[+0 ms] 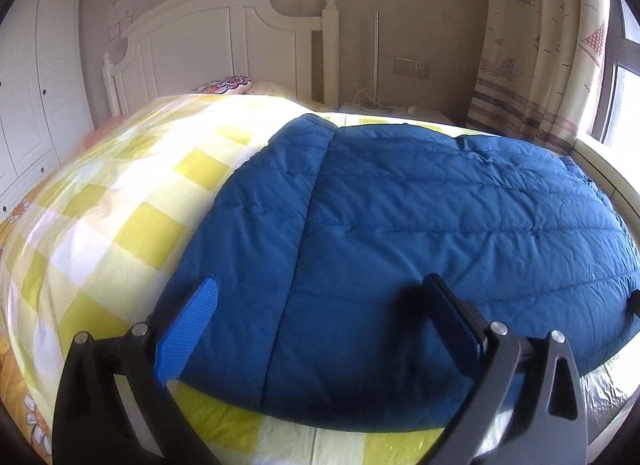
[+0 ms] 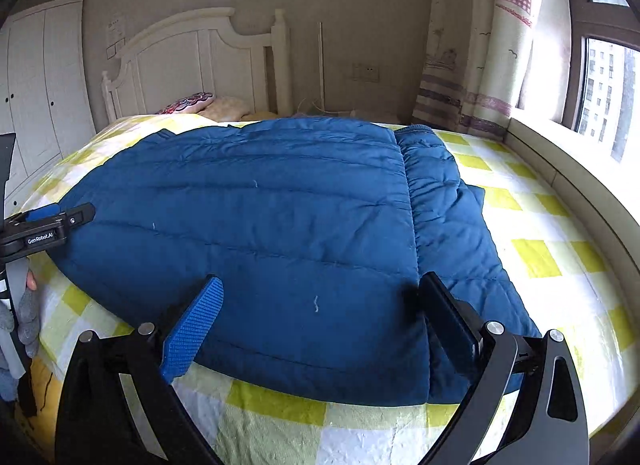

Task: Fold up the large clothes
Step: 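Push the jacket's folded edge inward with the right tool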

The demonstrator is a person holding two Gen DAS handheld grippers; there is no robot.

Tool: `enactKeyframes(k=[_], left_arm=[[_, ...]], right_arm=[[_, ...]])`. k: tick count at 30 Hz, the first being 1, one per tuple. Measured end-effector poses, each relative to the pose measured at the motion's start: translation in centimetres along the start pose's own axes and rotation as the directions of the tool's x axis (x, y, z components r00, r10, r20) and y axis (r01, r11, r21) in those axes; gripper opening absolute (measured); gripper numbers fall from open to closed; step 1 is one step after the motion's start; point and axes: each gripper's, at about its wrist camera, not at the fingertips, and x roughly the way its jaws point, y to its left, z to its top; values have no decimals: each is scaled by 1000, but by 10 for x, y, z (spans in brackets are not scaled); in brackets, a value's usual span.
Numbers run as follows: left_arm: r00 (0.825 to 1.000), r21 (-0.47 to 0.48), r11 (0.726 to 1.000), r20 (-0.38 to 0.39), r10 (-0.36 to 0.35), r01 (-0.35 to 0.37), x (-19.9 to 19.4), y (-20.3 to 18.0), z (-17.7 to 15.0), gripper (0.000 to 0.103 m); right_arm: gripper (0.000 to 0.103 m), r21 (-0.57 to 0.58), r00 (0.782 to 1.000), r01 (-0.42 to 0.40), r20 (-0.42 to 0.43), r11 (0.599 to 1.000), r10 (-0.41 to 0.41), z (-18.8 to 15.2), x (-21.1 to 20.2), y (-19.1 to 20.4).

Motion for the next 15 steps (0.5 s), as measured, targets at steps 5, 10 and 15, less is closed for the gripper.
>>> enactKeyframes(k=[5,10,15], left_arm=[[999,-4,1000,-39,-21,21,9,18,-4,101],[998,35,999,-46,31,-30,11,11,-3,101],[998,34,999,-48,32,-30,10,11,-4,101]], right_arm=[[95,71,1000,-22,-5,997,23,-12,3,-27],[95,137,999,-50,-5,989,51,-4,-9,-33],[96,376,975,-221,60,900,214,-25,-43,-65]])
